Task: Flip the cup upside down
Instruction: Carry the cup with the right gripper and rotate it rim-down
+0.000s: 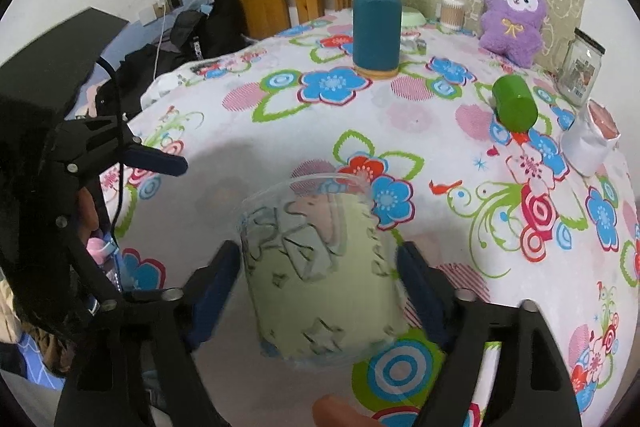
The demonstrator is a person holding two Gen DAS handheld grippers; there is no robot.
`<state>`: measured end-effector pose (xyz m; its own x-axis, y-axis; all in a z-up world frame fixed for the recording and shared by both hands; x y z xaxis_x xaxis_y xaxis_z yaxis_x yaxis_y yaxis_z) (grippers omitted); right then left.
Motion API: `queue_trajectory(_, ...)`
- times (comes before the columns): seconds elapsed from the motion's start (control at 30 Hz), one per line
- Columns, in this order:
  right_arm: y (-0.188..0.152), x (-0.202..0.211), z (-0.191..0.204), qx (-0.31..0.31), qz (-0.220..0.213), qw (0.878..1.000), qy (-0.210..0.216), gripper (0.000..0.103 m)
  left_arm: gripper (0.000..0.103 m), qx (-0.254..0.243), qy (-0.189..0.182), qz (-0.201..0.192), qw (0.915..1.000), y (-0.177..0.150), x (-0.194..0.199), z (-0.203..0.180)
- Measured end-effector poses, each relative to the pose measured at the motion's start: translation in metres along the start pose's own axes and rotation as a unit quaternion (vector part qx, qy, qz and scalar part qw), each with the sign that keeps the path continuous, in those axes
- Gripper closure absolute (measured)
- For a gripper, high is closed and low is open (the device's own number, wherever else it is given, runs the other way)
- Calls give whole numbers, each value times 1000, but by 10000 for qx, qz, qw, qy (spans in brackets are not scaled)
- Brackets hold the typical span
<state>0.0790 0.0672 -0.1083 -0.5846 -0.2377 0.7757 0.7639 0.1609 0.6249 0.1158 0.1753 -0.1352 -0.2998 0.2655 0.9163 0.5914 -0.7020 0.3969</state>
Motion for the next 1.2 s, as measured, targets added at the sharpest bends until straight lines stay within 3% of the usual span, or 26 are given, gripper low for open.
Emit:
queue_trajectory(0.17,8,23,-2,-29,-240,9996,135,14,0,131,-106,-10,9999,4,6,2)
queue_trajectory(0.37,12,62,-30,-489,-466,9950,729,13,0,546,-329,-171,9978,12,23,3)
queue_trajectory(0.53,2,95,-64,-693,-789,9913,797,5,0,1217,-804,-236,9890,20,34,0)
queue_trajectory(0.73,-22,106,-92,-726,-868,9910,716,5,0,2322,-1460,-83,9616,31,31,-14)
queue_trajectory(0.9,-42,102,-101,-745,-796,9902,868,5,0,3131,-1352,-4,9401,43,22,-17)
queue_trajectory(1.0,-53,101,-101,-646,-769,9904,948,5,0,3572,-1450,61,9227,48,15,-16)
queue_trajectory(1.07,-58,99,-99,-525,-774,9911,950,5,0,3728,-1400,128,9172,50,12,-16)
queue_trajectory(1.2,-66,97,-95,-279,-818,9917,955,5,0,4283,-1381,422,8920,45,-1,-18)
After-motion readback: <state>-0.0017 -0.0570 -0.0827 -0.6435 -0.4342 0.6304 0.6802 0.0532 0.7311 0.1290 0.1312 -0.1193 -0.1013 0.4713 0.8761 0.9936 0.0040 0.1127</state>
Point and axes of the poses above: each gripper's, at about its wrist camera, not at the fingertips, and x roughly against the way its jaws point, z to its left, y to its top, the point moved 2 cm from there along -x, roughly the way its jaws point
